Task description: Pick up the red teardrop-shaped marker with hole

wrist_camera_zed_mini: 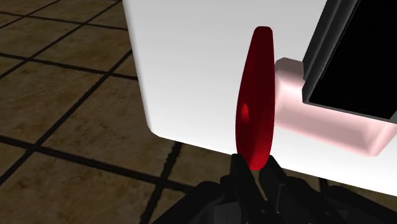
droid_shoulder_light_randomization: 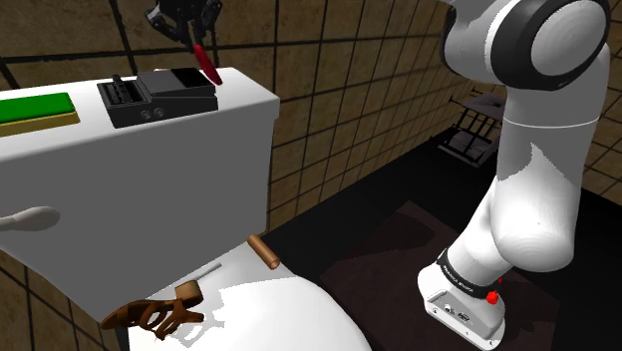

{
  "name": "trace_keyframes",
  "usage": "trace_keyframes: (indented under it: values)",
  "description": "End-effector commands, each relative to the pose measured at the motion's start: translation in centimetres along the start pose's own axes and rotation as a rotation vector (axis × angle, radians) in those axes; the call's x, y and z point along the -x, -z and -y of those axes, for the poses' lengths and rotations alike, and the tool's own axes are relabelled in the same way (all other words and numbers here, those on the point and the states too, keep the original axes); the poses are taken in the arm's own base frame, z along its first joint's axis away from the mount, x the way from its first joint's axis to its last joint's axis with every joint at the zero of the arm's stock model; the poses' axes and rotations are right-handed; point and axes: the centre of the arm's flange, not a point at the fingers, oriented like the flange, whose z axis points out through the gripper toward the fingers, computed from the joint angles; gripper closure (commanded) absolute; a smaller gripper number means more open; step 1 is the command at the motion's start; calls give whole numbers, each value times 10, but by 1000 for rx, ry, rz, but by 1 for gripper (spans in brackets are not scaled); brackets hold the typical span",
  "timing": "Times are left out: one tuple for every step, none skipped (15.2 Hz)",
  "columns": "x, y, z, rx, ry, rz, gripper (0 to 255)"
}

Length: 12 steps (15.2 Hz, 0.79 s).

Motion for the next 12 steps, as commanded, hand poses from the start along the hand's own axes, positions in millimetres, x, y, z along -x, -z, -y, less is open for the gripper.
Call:
trace_keyframes:
  values:
    - [-4, 9, -3, 0, 0, 0, 255]
    - [-7, 13, -5, 0, 0, 0, 255]
    - [-10, 18, -6, 0, 0, 0, 255]
    - [-12, 22, -7, 0, 0, 0, 255]
    - [-15, 27, -9, 0, 0, 0, 255]
    - [-17, 31, -10, 0, 0, 0, 255]
    - [-20, 35, -12, 0, 0, 0, 255]
    - [-22, 40, -13, 0, 0, 0, 255]
    - [-25, 44, -15, 0, 0, 0, 255]
    - [-27, 49, -16, 0, 0, 0, 255]
    - [-30, 53, -18, 0, 0, 0, 255]
    - [-30, 54, -18, 0, 0, 0, 255]
